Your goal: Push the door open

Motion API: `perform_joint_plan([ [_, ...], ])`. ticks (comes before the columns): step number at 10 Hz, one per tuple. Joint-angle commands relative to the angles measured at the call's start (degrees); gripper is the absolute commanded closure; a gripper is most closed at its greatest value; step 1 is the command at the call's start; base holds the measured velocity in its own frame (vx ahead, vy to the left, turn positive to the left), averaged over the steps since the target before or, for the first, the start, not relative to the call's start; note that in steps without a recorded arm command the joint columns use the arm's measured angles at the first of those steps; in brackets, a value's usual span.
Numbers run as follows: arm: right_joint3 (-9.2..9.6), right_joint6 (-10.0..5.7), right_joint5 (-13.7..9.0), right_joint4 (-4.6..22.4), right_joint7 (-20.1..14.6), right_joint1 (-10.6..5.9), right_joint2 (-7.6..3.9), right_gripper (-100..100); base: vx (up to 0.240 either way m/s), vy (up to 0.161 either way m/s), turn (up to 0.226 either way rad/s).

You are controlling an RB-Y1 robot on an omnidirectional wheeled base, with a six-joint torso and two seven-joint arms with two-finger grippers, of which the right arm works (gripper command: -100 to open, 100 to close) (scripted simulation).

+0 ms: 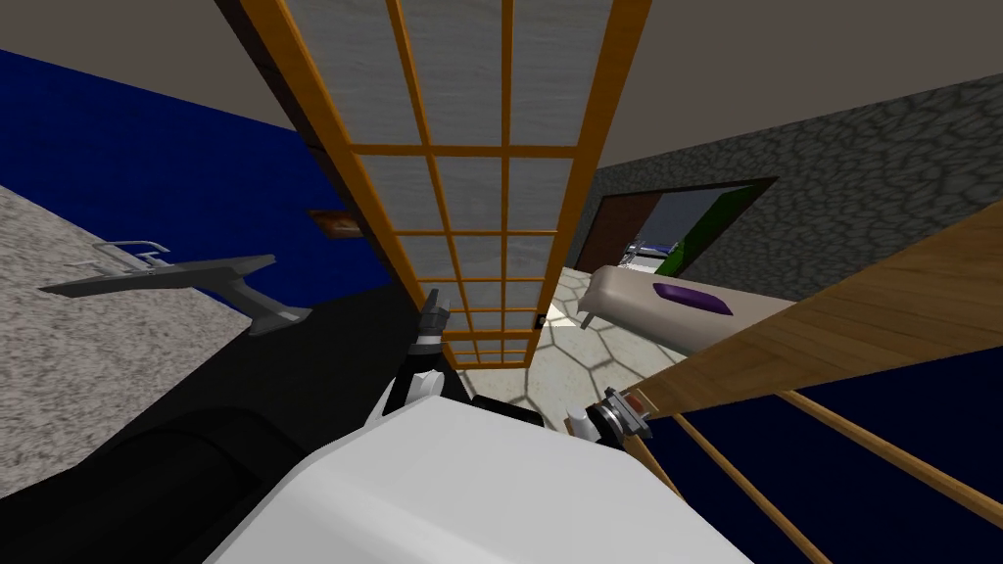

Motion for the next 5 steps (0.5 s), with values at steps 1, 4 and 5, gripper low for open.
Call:
perform_joint_plan([
  [1, -1.22, -1.65, -1.33, 0.62, -0.02, 0.11, -1.1, 100, 0.012, -0.059, 0.102],
  [4, -2.4, -3.87, -3.59, 1.72, 0.81, -0.9, -1.2, 100, 0.039, -0.111, 0.105],
  [5, -2.79, -4.6, -4.34, 2.09, 1.09, -1.24, -1.13, 100, 0.059, -0.087, 0.032],
])
